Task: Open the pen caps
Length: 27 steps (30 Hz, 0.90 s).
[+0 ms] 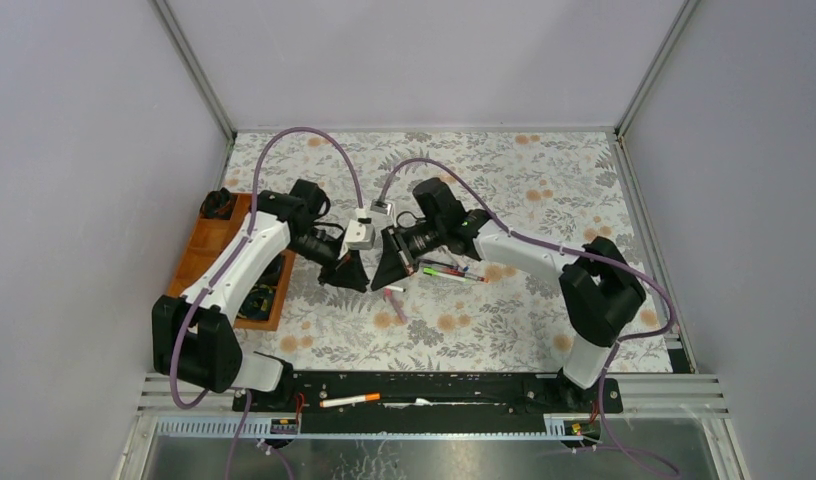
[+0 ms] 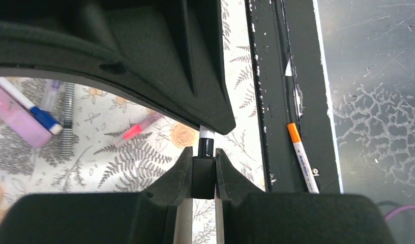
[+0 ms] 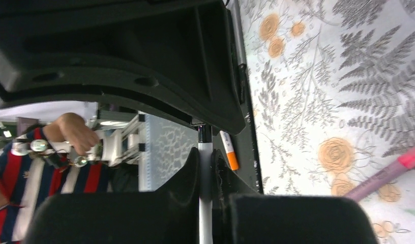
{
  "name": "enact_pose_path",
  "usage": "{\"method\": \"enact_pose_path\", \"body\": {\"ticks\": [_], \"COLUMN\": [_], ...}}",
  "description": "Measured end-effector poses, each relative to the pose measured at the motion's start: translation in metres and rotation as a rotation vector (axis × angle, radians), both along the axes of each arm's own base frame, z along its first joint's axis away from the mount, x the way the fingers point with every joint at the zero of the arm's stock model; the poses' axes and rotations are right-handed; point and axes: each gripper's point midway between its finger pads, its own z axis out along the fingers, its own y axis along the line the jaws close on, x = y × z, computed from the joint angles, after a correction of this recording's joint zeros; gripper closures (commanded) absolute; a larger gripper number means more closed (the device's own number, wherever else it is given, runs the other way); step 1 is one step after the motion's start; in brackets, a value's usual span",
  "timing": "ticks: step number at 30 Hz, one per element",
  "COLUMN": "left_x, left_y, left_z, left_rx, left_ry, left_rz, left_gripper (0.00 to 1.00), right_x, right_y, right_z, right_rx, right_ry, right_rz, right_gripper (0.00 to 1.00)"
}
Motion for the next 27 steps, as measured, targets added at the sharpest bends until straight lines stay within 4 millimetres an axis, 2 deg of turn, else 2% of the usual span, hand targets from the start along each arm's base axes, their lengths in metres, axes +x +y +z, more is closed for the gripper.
{"method": "enact_pose_path", "body": {"ticks": [3, 4, 8, 11, 13, 16, 18, 22, 24, 27], "left_x": [0.009, 0.015, 0.059, 0.068, 0.071, 0.076, 0.079, 0.085, 0.091, 0.102], "left_y": [-0.001, 0.006, 0.042, 0.053, 0.055, 0.058, 0.062, 0.076, 0.083, 0.091], "left_z": [0.006, 0.006, 0.005, -0.003, -0.011, -0.033, -0.056, -0.099, -0.116, -0.13], "left_rx": [-0.021, 0.004, 0.074, 0.101, 0.113, 0.138, 0.175, 0.272, 0.319, 0.366], "left_ry": [-0.037, -0.05, -0.113, -0.104, -0.097, -0.065, -0.033, 0.024, 0.038, 0.045], "left_rz": [0.003, 0.018, 0.144, 0.174, 0.19, 0.255, 0.318, 0.459, 0.534, 0.618], "left_gripper": [1.0, 1.0, 1.0, 1.0, 1.0, 1.0, 1.0, 1.0, 1.0, 0.96], "right_x": [0.006, 0.006, -0.003, -0.003, 0.004, 0.036, 0.074, 0.131, 0.15, 0.168], "right_y": [-0.004, -0.01, -0.046, -0.064, -0.074, -0.097, -0.124, -0.181, -0.204, -0.23], "right_z": [0.004, 0.004, -0.014, -0.032, -0.04, -0.051, -0.058, -0.064, -0.067, -0.074], "right_rx": [0.006, -0.008, -0.114, -0.194, -0.244, -0.34, -0.435, -0.612, -0.688, -0.79], "right_ry": [-0.069, -0.074, -0.002, 0.035, 0.036, -0.017, -0.095, -0.224, -0.278, -0.337], "right_rz": [-0.032, -0.04, -0.073, -0.105, -0.146, -0.296, -0.471, -0.777, -0.889, -1.0], "right_gripper": [1.0, 1.0, 1.0, 1.0, 1.0, 1.0, 1.0, 1.0, 0.99, 0.97]}}
